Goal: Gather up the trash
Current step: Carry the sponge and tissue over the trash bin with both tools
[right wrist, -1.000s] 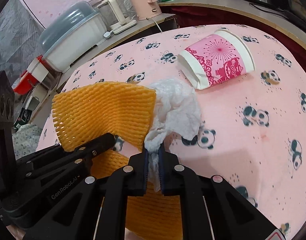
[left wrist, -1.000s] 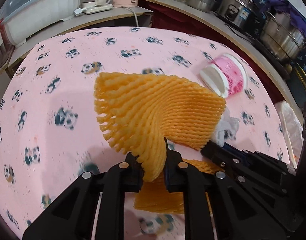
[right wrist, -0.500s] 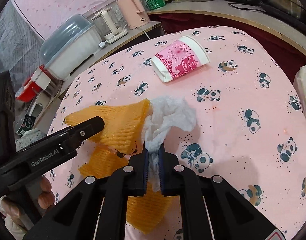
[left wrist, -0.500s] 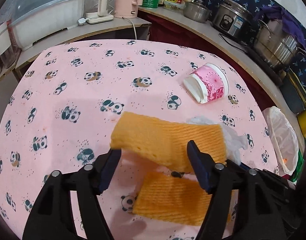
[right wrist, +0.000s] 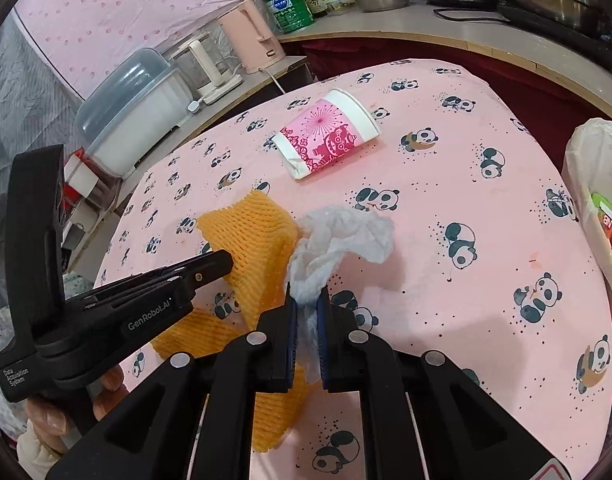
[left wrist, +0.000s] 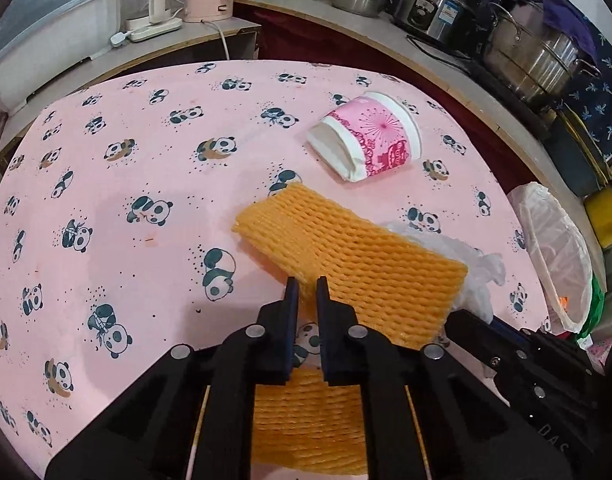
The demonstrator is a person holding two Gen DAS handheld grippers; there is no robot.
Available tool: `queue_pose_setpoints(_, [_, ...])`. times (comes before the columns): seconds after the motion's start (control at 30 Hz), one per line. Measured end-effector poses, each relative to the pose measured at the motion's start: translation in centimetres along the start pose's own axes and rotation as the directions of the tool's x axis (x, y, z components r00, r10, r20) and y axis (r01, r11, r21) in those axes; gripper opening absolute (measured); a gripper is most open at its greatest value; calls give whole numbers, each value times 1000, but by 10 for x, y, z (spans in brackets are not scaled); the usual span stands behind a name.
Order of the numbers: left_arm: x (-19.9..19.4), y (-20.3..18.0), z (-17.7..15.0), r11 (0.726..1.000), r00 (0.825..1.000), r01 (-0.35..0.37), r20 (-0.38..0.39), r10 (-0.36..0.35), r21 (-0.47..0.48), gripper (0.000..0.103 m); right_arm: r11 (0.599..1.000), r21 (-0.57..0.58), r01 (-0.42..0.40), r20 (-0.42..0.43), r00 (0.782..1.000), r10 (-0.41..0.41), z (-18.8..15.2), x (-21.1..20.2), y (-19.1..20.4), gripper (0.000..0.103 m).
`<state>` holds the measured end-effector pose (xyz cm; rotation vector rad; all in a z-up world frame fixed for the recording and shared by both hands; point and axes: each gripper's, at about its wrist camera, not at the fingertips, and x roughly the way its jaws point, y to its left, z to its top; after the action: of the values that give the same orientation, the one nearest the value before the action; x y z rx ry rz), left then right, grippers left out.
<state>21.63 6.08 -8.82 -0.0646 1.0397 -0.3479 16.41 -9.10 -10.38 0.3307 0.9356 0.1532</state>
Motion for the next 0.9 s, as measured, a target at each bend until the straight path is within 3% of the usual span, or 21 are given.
queue_pose_setpoints(0.1, [-7, -11, 0, 999, 999, 38, -5, -38, 4, 11, 1000, -1, -7, 21, 1000, 7, 1, -10, 0, 9])
queue_pose_setpoints(0.23, [-13, -30, -6, 997, 999, 52, -1, -52, 51, 36, 1000, -2, -19, 42, 999, 19, 0, -22, -2, 9])
queue_pose_setpoints(0.33, [-16, -40, -10, 997, 999, 52, 9, -52, 61, 39, 1000, 6, -18, 52, 998, 18, -1, -29, -8, 10])
queue_pose_setpoints(0.47, [-22, -45, -13, 995, 997, 77, 15, -78, 59, 55, 1000, 18, -12, 68, 998, 11, -5, -40, -18, 10])
queue_pose_setpoints(0.7, [-34, -55, -15, 993, 994, 107, 25, -109, 46, 67, 1000, 28, -8, 86, 996, 5, -13, -56, -30, 10])
queue_pose_setpoints(0.77, [-39, -54, -16, 992, 992, 124, 29, -124, 20, 76, 1000, 31, -6, 88, 996, 4, -16, -60, -32, 10])
queue_pose_setpoints(0.9, [-51, -54, -15, 993, 992, 116, 50, -115, -1, 80, 999, 35, -4, 91, 996, 1, -21, -65, -37, 10])
